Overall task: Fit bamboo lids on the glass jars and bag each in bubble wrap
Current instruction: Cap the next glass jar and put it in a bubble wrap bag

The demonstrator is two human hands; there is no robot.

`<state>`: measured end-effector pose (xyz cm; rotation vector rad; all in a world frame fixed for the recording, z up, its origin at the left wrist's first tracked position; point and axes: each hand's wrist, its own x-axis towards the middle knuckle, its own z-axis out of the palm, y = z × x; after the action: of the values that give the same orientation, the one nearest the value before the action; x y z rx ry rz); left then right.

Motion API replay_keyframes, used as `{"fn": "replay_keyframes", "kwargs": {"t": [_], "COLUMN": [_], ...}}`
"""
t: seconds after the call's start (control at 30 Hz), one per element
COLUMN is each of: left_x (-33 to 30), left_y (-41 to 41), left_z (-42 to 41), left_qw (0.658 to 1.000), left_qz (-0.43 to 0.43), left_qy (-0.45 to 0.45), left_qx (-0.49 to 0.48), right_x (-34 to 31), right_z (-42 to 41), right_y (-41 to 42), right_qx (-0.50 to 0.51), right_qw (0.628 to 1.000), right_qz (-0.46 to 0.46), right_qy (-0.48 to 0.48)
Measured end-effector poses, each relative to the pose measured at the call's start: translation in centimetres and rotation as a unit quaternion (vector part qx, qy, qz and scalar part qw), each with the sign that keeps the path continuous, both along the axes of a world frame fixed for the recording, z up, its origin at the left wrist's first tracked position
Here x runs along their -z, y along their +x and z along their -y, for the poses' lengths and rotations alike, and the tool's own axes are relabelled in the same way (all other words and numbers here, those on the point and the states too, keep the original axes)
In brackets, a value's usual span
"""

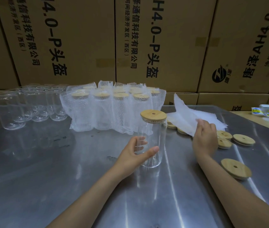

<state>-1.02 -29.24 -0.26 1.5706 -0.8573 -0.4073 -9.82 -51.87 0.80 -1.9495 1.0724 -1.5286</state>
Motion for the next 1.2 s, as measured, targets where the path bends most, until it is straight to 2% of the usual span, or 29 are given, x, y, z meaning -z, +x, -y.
{"fn": "replay_keyframes", "kwargs": {"t": [0.17, 0.27, 0.37, 0.47, 0.53, 0.67, 0.8, 0.93, 1.1, 1.2], "left_x": [-0.3, -0.7, -1.7, -3.2, -4.2, -5.3, -5.7, -6.0, -5.3, -4.1], "left_y": [-0.5, -0.6, -1.0, -2.0, -2.8, -3.6, -3.3, -2.5, -0.3, 1.2], "left_z": [-0.5, -0.9, -1.6, -2.2, -2.5, -2.5, -2.5, -2.8, -3.1, -3.4], "left_qw": [1.0, 0.998, 0.992, 0.976, 0.965, 0.958, 0.955, 0.942, 0.924, 0.917], "left_qz": [0.012, 0.003, 0.005, 0.053, 0.084, 0.113, 0.068, 0.051, -0.063, -0.058], "left_qy": [-0.022, -0.061, -0.11, -0.184, -0.224, -0.234, -0.263, -0.284, -0.275, -0.215], "left_qx": [-0.008, -0.03, -0.06, -0.1, -0.104, -0.12, -0.119, -0.171, -0.256, -0.332], "right_x": [-1.9, -4.0, -5.2, -5.1, -5.0, -5.0, -4.6, -4.3, -4.1, -4.0], "right_z": [-3.1, -6.1, -8.9, -10.6, -11.2, -12.2, -13.1, -13.2, -12.7, -12.2], "right_y": [-0.5, -0.1, 0.0, -0.1, -0.1, 0.0, 0.4, 0.3, 0.4, 0.5], "right_qx": [-0.063, -0.117, -0.159, -0.178, -0.175, -0.179, -0.195, -0.234, -0.258, -0.246], "right_qw": [0.988, 0.973, 0.948, 0.896, 0.871, 0.836, 0.81, 0.807, 0.843, 0.874], "right_qz": [0.142, 0.181, 0.142, 0.06, 0.033, 0.034, 0.027, 0.006, 0.016, 0.025], "right_qy": [-0.006, -0.077, -0.236, -0.402, -0.459, -0.518, -0.552, -0.542, -0.471, -0.418]}}
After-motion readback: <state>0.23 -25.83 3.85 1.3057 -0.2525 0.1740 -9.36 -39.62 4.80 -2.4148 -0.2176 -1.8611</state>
